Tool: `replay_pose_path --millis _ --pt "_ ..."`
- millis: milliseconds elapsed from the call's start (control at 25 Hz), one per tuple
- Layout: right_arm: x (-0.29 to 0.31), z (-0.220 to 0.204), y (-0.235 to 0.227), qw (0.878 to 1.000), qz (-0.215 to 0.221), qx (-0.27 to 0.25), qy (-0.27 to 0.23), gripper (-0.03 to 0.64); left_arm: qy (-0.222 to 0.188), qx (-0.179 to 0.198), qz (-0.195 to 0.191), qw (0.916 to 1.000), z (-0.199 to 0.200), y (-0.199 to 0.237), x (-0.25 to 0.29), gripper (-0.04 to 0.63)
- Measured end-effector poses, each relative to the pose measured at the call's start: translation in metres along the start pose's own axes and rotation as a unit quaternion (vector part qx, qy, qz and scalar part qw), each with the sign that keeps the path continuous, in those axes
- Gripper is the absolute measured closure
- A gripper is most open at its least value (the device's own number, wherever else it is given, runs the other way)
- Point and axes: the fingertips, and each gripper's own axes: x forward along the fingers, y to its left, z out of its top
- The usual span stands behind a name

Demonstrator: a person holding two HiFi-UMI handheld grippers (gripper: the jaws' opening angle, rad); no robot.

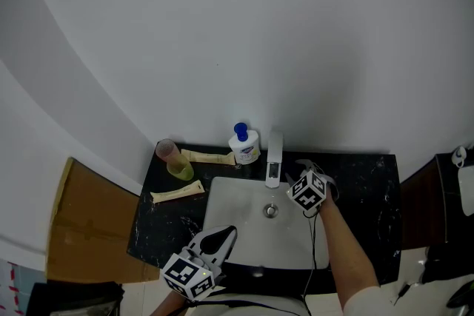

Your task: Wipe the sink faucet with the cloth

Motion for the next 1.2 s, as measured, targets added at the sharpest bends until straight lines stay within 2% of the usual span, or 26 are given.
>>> replay_pose_path --millis 120,240,400,480,640,800,920,1040,1200 --pt "0.000 0.011 0.007 0.999 0.007 0.017 -0.027 0.503 -0.002 0.002 0.004 1.0000 0.002 0.002 -0.002 0.594" --pt "-0.027 0.046 -0.019 0.994 -0.024 0.043 -0.093 0.503 -0.005 0.003 0.011 0.9999 0.002 0.007 -0.006 0.594" --pt "-0.081 0.102 -0.058 0.977 -0.057 0.054 -0.198 0.503 -0.002 0.002 0.024 0.9997 0.009 0.013 -0.008 0.594" --pt "-0.096 0.114 -0.069 0.972 -0.073 0.051 -0.217 0.503 -0.001 0.002 0.025 0.9997 0.012 0.012 -0.007 0.594" --pt "-0.073 0.081 -0.067 0.986 -0.086 0.031 -0.138 0.503 -0.008 -0.002 0.011 0.9999 0.005 0.009 -0.005 0.594" --pt "-0.027 0.028 -0.041 0.997 -0.058 0.023 -0.045 0.503 -0.005 -0.002 0.010 0.9999 0.004 0.005 -0.005 0.594" --pt "-0.005 0.005 -0.017 0.999 -0.028 0.021 -0.005 0.503 0.001 0.001 0.021 0.9998 0.009 0.002 -0.011 0.594" --pt "0.004 0.006 -0.002 1.000 -0.008 0.010 -0.004 0.503 -0.005 0.002 0.024 0.9997 0.005 0.006 -0.015 0.594" --pt "-0.015 0.041 -0.018 0.997 -0.022 0.030 -0.064 0.503 -0.008 0.003 0.029 0.9995 0.008 0.010 -0.018 0.594"
